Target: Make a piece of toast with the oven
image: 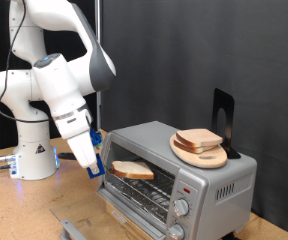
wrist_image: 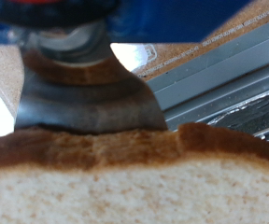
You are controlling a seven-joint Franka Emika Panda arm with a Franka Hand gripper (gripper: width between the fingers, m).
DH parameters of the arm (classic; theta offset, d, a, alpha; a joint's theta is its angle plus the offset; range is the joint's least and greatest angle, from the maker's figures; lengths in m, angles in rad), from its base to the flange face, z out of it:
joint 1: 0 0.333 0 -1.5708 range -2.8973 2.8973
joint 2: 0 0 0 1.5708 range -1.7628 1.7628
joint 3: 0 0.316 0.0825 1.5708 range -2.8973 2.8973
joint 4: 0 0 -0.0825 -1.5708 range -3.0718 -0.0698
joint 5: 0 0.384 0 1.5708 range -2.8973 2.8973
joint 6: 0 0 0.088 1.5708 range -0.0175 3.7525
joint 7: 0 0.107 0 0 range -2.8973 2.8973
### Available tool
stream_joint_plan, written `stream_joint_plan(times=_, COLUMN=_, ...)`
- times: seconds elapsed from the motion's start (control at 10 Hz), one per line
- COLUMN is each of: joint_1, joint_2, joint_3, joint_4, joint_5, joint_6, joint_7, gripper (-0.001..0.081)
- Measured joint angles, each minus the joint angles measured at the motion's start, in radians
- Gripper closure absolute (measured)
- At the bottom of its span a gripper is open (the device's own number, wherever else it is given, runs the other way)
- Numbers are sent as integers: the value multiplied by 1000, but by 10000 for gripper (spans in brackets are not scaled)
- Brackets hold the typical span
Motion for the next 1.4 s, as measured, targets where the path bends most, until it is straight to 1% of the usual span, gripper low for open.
stream_joint_plan(times=0.2, joint_1=-1, joint_2=0, joint_3=7, joint_4=-2, joint_5=-41, joint_6=5, joint_7=32, gripper=537)
stream_joint_plan(times=0.5, joint_1=-10, joint_2=7, joint_3=7, joint_4=-13, joint_5=-88, joint_6=24, joint_7=41, gripper=537)
stream_joint_plan(times=0.9, joint_1=-48, joint_2=22, joint_3=3, joint_4=-28, joint_5=-147, joint_6=42, joint_7=41, gripper=537)
stream_joint_plan(times=1.2, joint_1=-78, joint_2=47, joint_3=-3, joint_4=-29, joint_5=-198, joint_6=49, joint_7=41, gripper=537)
stream_joint_plan(times=1.4, joint_1=-90, joint_2=62, joint_3=-4, joint_4=-29, joint_5=-211, joint_6=59, joint_7=41, gripper=537)
